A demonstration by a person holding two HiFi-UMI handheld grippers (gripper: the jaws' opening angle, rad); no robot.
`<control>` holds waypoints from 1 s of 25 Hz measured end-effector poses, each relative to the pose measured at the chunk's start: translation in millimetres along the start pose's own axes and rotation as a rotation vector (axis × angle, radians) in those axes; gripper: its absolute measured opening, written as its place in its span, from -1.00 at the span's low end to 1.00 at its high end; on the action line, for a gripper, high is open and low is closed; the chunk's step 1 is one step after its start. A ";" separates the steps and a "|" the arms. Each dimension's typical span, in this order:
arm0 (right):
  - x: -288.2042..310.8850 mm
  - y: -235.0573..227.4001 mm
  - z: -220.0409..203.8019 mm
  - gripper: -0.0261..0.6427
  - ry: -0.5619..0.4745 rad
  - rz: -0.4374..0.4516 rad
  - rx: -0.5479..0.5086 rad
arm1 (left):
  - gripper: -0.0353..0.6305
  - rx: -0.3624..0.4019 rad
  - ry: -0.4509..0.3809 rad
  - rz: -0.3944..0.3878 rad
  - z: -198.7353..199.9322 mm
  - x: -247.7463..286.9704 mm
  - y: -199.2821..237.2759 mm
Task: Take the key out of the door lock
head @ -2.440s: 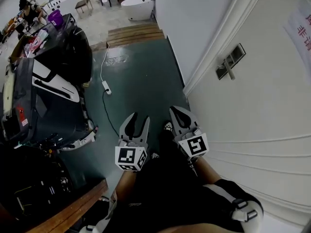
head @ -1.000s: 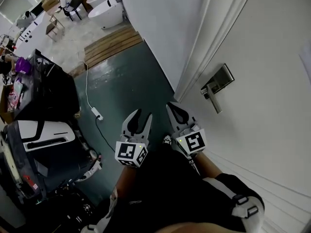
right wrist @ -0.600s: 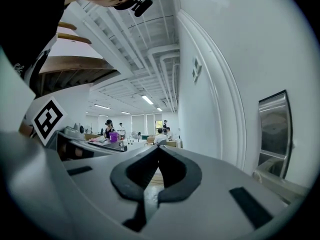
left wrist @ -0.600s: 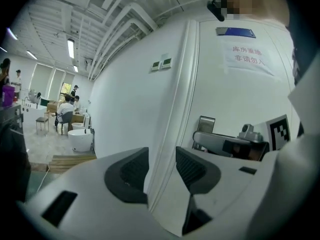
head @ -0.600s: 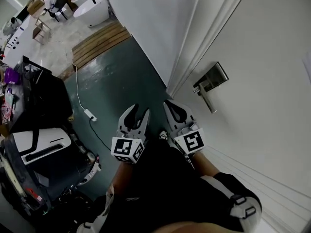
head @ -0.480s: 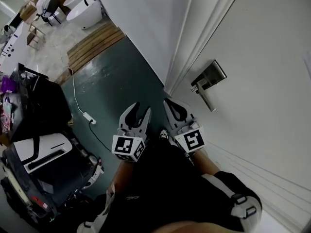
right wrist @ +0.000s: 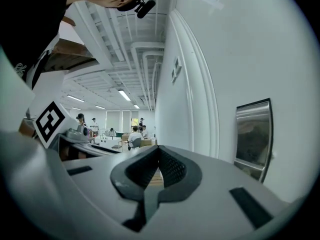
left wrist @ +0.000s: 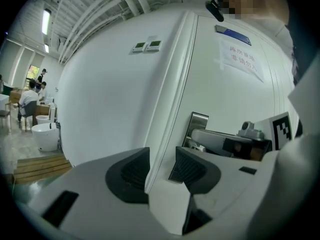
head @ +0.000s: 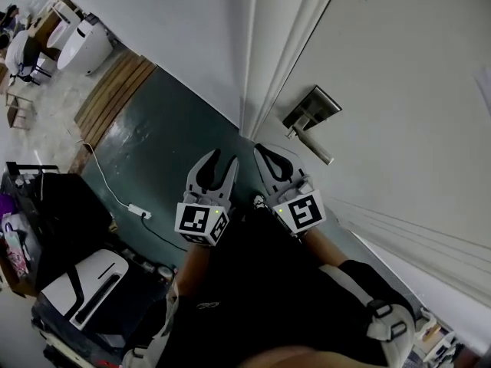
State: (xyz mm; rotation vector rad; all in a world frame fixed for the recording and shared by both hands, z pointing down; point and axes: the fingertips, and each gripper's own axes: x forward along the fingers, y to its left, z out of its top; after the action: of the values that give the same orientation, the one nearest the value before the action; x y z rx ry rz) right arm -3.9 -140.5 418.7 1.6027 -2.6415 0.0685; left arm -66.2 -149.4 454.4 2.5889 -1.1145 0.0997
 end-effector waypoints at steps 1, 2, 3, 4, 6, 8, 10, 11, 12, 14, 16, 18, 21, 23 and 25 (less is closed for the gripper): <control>-0.3 -4.6 -1.1 -0.90 0.005 -0.023 -0.001 | -0.40 -0.007 0.009 -0.025 -2.2 6.4 -0.8; -1.5 -8.9 -1.7 -0.90 0.011 -0.048 -0.001 | -0.40 -0.018 0.020 -0.054 -4.9 12.7 -2.4; -3.2 -12.9 -1.3 -0.90 0.014 -0.074 -0.001 | -0.40 -0.033 0.031 -0.088 -7.9 19.1 -4.8; -5.3 -16.9 -0.4 -0.90 0.016 -0.101 -0.001 | -0.40 -0.049 0.042 -0.122 -10.6 25.3 -7.7; -9.8 -26.0 0.5 -0.90 0.021 -0.153 0.002 | -0.40 -0.073 0.064 -0.182 -15.8 38.1 -13.6; -14.2 -36.6 -1.5 -0.90 0.025 -0.201 0.007 | -0.40 -0.087 0.090 -0.230 -22.7 52.0 -19.0; -19.5 -47.0 -5.6 -0.90 0.031 -0.249 0.011 | -0.40 -0.102 0.120 -0.277 -32.5 66.2 -24.1; -22.5 -51.6 -7.8 -0.90 0.035 -0.272 0.011 | -0.40 -0.110 0.136 -0.300 -37.5 72.6 -26.5; -25.5 -55.6 -9.3 -0.90 0.037 -0.294 0.011 | -0.40 -0.118 0.152 -0.322 -42.1 78.3 -28.8; -31.4 -62.4 -11.6 -0.90 0.042 -0.336 0.015 | -0.40 -0.126 0.180 -0.361 -49.1 87.8 -33.1; -37.1 -67.7 -13.8 -0.90 0.051 -0.375 0.021 | -0.40 -0.133 0.202 -0.397 -54.0 95.9 -38.0; -42.2 -71.3 -14.9 -0.90 0.062 -0.409 0.024 | -0.40 -0.151 0.221 -0.431 -58.2 102.8 -43.8; -48.2 -74.7 -15.3 -0.90 0.069 -0.451 0.025 | -0.40 -0.207 0.242 -0.479 -64.7 111.9 -52.0; -53.1 -76.9 -17.6 -0.90 0.078 -0.480 0.034 | -0.40 -0.250 0.251 -0.508 -69.9 118.0 -56.7; -60.3 -79.4 -21.1 -0.90 0.091 -0.514 0.055 | -0.40 -0.275 0.260 -0.533 -75.4 123.7 -61.4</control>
State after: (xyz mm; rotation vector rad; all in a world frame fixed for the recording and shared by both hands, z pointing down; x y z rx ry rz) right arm 94.8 -122.4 436.6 2.1793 -2.1005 0.1869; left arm 68.3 -172.0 532.9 2.4402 -0.3042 0.1411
